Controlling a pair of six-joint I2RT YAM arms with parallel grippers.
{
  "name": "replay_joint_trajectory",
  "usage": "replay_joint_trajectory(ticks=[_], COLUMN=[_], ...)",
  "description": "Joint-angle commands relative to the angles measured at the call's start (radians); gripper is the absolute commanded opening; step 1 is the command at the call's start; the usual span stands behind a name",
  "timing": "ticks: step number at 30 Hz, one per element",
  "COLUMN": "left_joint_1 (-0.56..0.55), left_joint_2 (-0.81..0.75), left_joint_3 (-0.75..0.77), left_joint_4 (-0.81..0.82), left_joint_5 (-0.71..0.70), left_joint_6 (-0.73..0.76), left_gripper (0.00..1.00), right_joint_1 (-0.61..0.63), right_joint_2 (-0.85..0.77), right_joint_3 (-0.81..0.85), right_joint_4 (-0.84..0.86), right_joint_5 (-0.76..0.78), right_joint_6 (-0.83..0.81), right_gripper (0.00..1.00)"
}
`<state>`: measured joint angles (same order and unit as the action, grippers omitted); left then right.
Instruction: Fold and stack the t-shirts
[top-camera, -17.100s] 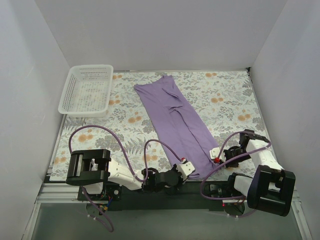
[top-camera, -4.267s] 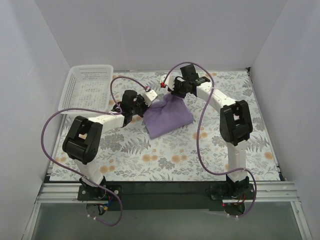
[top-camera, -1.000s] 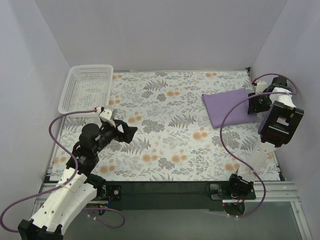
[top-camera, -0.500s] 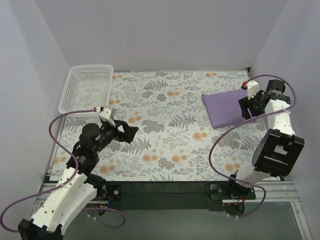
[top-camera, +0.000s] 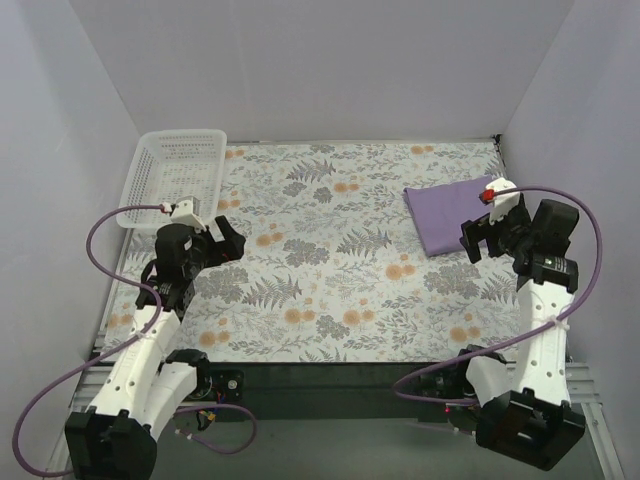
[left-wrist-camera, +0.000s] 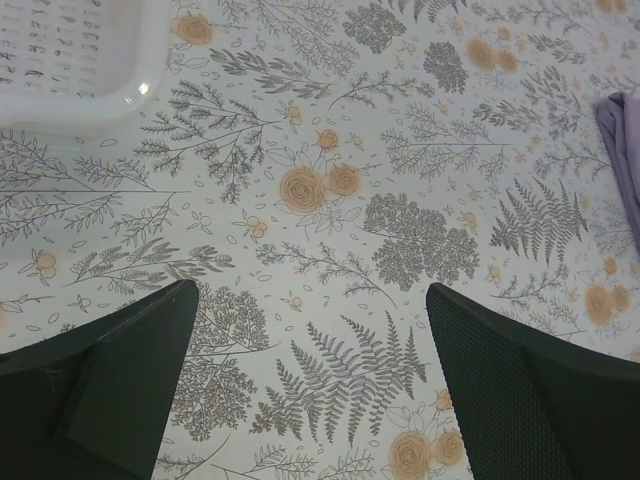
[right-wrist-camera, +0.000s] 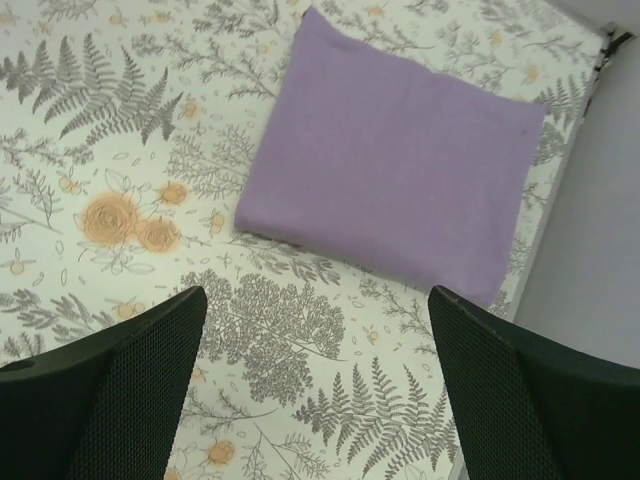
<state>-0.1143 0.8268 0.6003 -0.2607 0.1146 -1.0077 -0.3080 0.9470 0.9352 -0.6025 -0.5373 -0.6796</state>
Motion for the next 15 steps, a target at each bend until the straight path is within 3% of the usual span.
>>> replay_joint_trajectory(ticks=[1, 4, 7, 15], left_joint_1=[0.002, 0.001, 0.001, 0.001], left_joint_2=[-0.073, -0.138, -0.160, -0.149], left_joint_3=[0.020, 0.003, -0.007, -0.008], left_joint_4=[-0.008, -0.003, -0.005, 0.008], left_joint_5=[-0.039, -0.049, -0.043, -0.001], left_joint_6=[0.001, 0.009, 0.015, 0.026], left_gripper=[0.98, 0.98, 0.98, 0.98], right_joint_1=[-0.006, -0.006, -0.006, -0.006], right_joint_2=[-0.097, -0.161, -0.182, -0.129], right_joint_3=[-0.065, -0.128, -0.177, -0.211], right_joint_4=[0.219, 0.352, 0.405, 0.415], right_joint_5=[0.058, 0.267, 0.341, 0.563], right_joint_6=[0.280, 0.502, 0.593, 0.655], right_gripper=[0.98, 0.98, 0.98, 0.98])
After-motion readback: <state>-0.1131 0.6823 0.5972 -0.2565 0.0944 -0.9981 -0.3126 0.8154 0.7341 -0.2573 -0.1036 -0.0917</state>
